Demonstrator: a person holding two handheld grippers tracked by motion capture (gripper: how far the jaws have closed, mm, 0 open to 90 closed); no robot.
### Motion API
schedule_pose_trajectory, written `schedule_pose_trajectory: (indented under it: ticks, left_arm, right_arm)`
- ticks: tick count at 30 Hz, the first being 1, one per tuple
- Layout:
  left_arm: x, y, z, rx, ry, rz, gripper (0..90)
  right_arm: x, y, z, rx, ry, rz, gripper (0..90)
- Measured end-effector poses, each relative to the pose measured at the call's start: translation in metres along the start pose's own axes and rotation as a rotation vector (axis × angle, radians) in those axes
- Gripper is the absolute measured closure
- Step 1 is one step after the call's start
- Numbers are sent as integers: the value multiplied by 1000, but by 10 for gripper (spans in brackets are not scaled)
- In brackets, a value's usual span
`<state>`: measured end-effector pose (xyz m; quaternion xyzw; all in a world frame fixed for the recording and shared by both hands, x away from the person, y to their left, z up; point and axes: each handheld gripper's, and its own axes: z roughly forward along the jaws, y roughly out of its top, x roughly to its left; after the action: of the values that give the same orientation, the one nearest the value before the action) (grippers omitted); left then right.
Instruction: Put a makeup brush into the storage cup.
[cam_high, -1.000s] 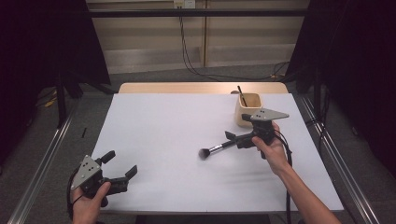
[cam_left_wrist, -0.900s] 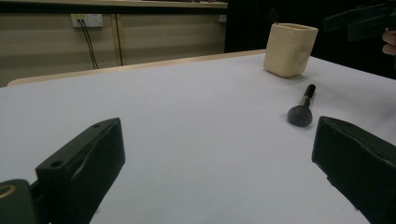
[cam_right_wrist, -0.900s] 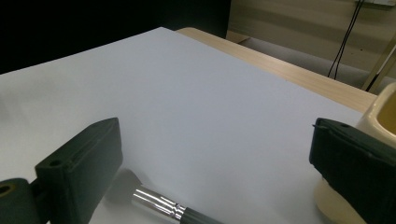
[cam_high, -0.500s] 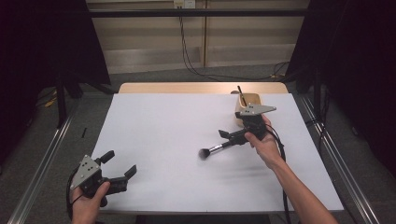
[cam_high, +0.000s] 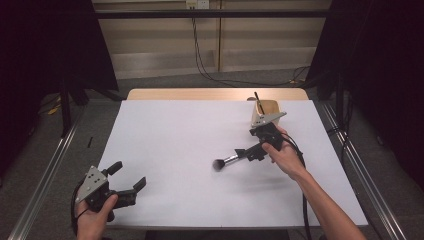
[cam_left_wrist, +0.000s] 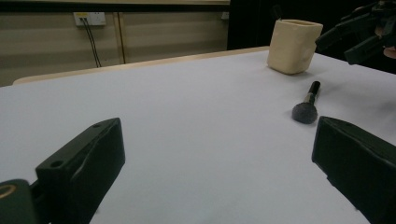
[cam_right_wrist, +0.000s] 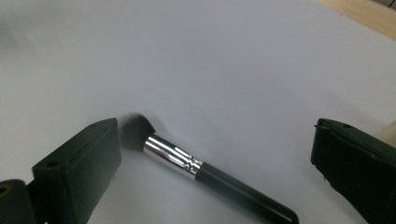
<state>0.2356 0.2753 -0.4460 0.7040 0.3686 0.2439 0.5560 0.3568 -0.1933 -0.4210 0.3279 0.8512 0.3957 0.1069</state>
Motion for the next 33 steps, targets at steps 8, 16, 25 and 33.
schedule_pose_trajectory:
  ticks: [8,16,25,33]
  left_arm:
    - [1,0,0,0,1,-2,25]
    - [0,0,-1,2,2,1,25]
    - [0,0,-1,4,2,1,25]
    - [1,0,0,7,-1,6,27]
  right_arm:
    - [-1,4,8,134,69,-91,25]
    - [-1,7,18,273,100,-153,39]
    - [2,11,26,401,138,-223,74]
    - [3,15,32,455,152,-255,76]
